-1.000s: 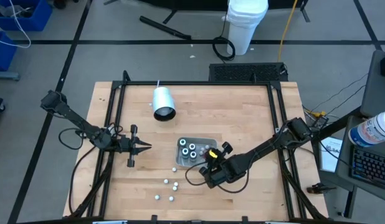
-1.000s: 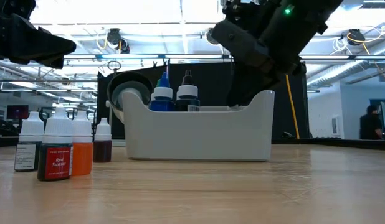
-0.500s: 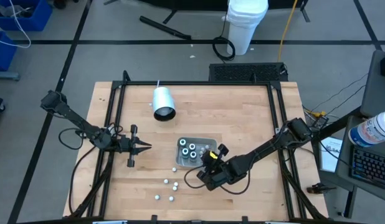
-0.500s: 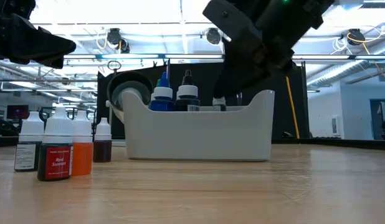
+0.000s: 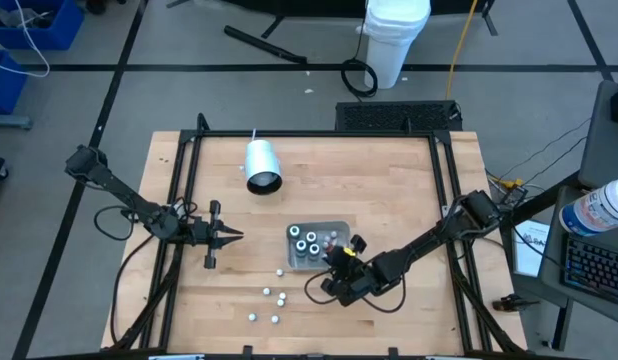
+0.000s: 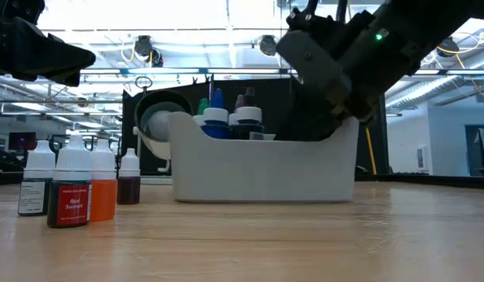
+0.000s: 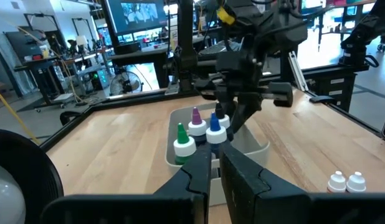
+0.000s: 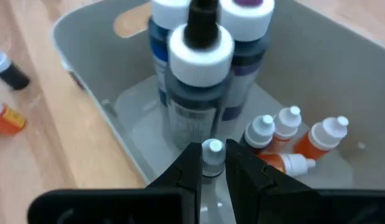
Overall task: Pick & Place food coloring
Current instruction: Put the green food coloring bottle into the gray bin
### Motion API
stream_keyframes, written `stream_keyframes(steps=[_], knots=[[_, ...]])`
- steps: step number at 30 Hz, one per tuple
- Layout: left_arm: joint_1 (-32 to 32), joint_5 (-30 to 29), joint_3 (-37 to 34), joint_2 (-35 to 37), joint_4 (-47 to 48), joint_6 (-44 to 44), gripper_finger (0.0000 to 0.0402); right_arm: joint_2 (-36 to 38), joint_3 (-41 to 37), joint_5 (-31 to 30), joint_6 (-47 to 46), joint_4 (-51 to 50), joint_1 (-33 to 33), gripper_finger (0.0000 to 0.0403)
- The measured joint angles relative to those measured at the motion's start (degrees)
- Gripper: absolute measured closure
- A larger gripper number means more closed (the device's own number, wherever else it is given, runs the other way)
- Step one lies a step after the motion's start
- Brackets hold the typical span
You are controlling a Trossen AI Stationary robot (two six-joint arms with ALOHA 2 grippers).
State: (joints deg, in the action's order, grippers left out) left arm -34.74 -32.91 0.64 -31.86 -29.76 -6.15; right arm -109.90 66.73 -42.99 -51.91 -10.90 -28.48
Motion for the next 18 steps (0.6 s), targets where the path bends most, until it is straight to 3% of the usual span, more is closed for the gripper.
stream_keyframes(steps=[8, 18], knots=[[0.0, -0.02, 0.0, 0.0, -0.03, 0.02, 0.036, 0.05, 0.03, 2.47, 1.47, 0.04, 0.29, 0.036], [0.0, -0.04, 0.0, 0.0, -0.02, 0.65, 0.036, 0.12, 1.59, 4.59, 5.38, -0.57, 1.04, 0.0301]])
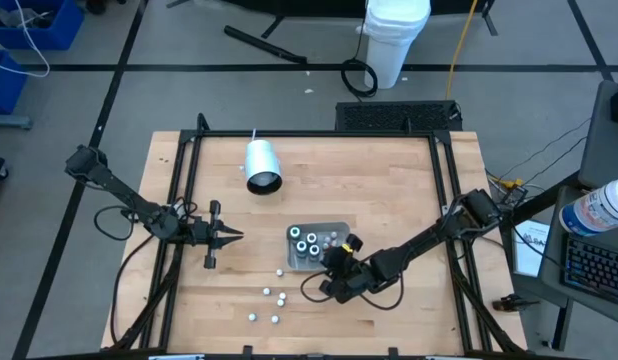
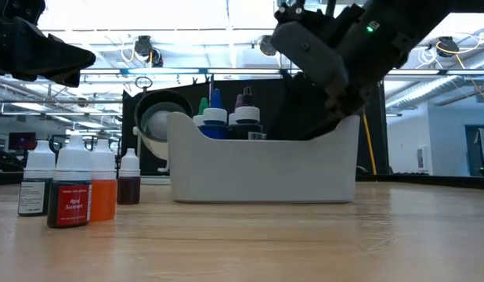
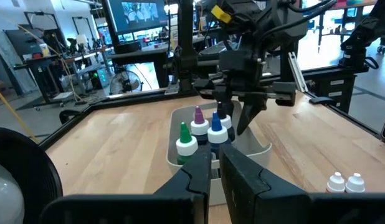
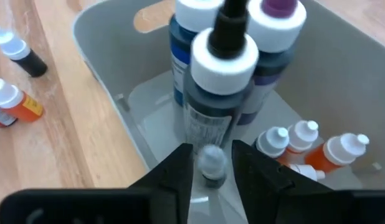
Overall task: Pick & Place food coloring
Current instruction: Put the green food coloring bottle into the gray bin, then put the black food coloring bottle into the gray bin
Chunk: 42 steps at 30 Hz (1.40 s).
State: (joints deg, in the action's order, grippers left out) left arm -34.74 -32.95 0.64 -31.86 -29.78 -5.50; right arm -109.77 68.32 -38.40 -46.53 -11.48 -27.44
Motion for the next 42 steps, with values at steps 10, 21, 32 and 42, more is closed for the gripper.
stream_keyframes(steps=[10, 21, 32, 42], knots=[[0.02, 0.0, 0.0, -0.01, 0.02, 0.0, 0.036, 0.64, 6.27, 1.23, 0.95, -12.84, 0.92, 0.0299], [0.0, -0.03, 0.0, -0.02, -0.8, 0.02, 0.036, 16.65, 10.84, -2.2, 16.88, -22.23, -1.43, 0.0306], [0.01, -0.12, 0.0, 0.0, -0.96, 0.28, 0.036, 29.96, -6.33, -6.33, 12.44, -24.3, 1.95, 0.0397], [0.0, -0.13, 0.0, -0.02, -1.23, 0.48, 0.036, 34.08, -24.81, 9.96, 18.89, -2.96, 16.53, 0.0402]])
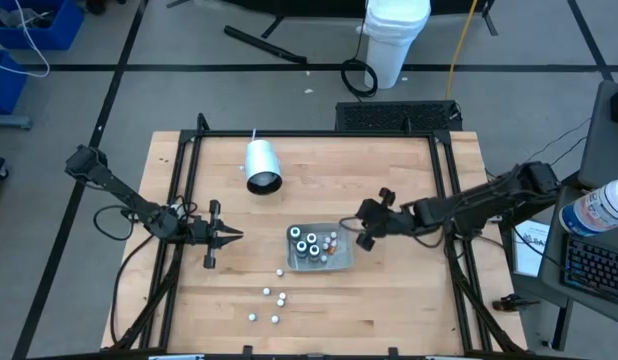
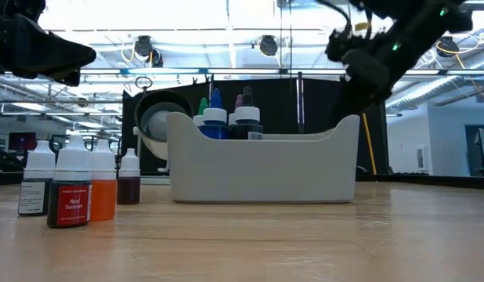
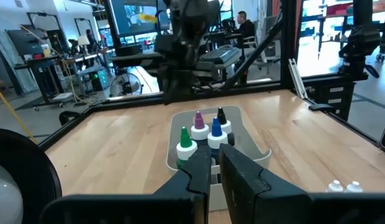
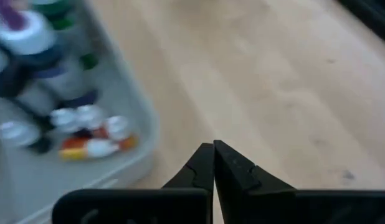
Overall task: Pick & Place food coloring
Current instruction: Put the black food coloring bottle into the gray bin
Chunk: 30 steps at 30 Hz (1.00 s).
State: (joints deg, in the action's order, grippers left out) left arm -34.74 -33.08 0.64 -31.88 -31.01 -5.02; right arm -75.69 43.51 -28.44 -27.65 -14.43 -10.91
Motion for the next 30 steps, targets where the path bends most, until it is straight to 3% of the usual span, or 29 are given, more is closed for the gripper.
stream_keyframes(steps=[5, 17, 24, 30], knots=[[0.02, -0.02, 0.0, 0.02, -0.17, 0.0, 0.036, 0.44, -2.12, -2.76, 3.3, 3.42, 4.42, 0.0402], [0.02, -0.59, 0.0, 0.02, -0.15, -0.67, 0.036, -3.49, -2.06, 16.51, 11.15, 13.69, 12.74, 0.0403], [0.01, -0.59, 0.0, 0.01, 0.0, -0.72, 0.036, -10.05, -2.06, 18.89, 12.66, 20.7, 13.37, 0.0403], [0.0, -0.57, 0.0, 0.01, 0.01, -0.74, 0.036, -12.28, -2.06, 19.95, 11.26, 20.45, 12.34, 0.0403]])
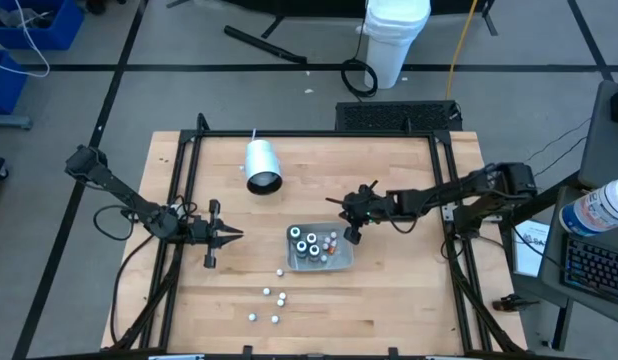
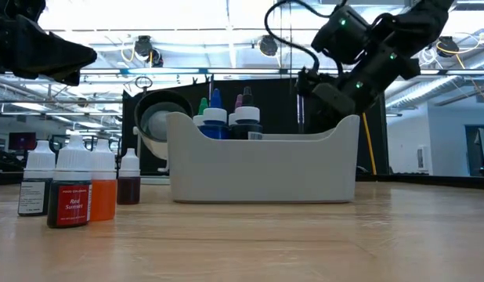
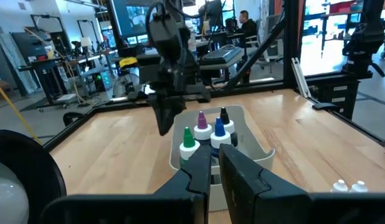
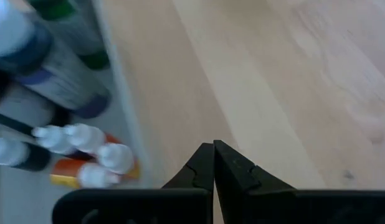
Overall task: Pick & Place food coloring
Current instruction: Put the black food coloring bottle into the gray bin
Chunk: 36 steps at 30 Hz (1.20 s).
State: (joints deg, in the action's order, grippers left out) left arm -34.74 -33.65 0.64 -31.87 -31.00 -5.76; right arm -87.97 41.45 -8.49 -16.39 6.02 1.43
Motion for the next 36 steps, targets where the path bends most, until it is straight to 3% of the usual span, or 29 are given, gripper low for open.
stream_keyframes(steps=[10, 18, 26, 31, 36], knots=[[0.01, 0.01, 0.0, -0.01, 0.02, 0.02, 0.036, 0.05, 0.0, -0.54, -1.68, 4.99, -4.59, 0.0403], [-0.01, 0.04, 0.0, -0.01, 0.02, 0.5, 0.036, 0.31, 0.0, -5.43, -2.42, 4.76, -6.85, 0.0403], [0.0, 0.07, 0.0, 0.01, 0.44, 0.08, 0.036, 8.9, 0.0, -9.88, 1.0, 1.76, -7.32, 0.0403], [-0.01, 0.11, 0.0, 0.0, 3.25, 0.07, 0.036, 14.53, 0.04, -15.46, 2.5, 1.14, -12.6, 0.0403], [0.01, 0.12, 0.0, 0.01, 4.72, 0.91, 0.036, 14.01, 0.02, -22.19, 2.69, 3.61, -21.62, 0.0403]])
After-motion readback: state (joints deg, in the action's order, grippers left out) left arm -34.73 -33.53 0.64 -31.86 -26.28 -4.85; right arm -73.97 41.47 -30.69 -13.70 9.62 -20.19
